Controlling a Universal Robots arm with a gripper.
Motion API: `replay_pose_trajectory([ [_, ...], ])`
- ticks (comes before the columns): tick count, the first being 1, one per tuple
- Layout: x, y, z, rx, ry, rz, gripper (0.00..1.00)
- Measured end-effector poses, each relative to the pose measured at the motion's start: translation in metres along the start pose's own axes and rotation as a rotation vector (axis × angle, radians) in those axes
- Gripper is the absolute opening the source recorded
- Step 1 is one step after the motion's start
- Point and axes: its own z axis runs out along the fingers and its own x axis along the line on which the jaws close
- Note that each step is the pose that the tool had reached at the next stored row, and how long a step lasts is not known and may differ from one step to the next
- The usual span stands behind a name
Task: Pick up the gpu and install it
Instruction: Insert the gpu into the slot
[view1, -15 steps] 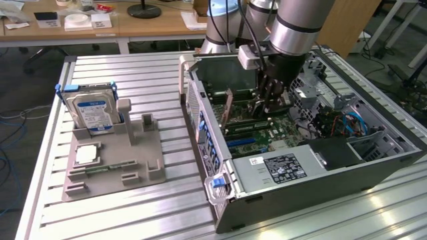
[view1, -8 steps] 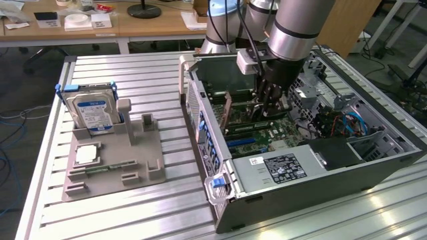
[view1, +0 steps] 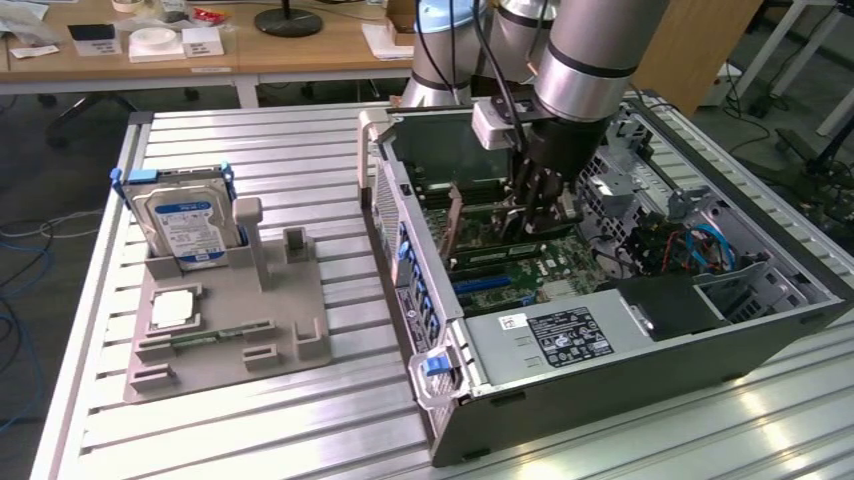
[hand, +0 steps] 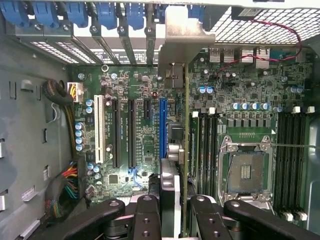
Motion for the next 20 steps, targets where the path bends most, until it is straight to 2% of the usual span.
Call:
replay_pose_trajectory([
  [9,0.001,0.0008,0.0033,0.0000,0.0000,0.000,0.28],
  [20,0.002,0.0028,0.0120,-0.0001,-0.0010,0.000,0.28],
])
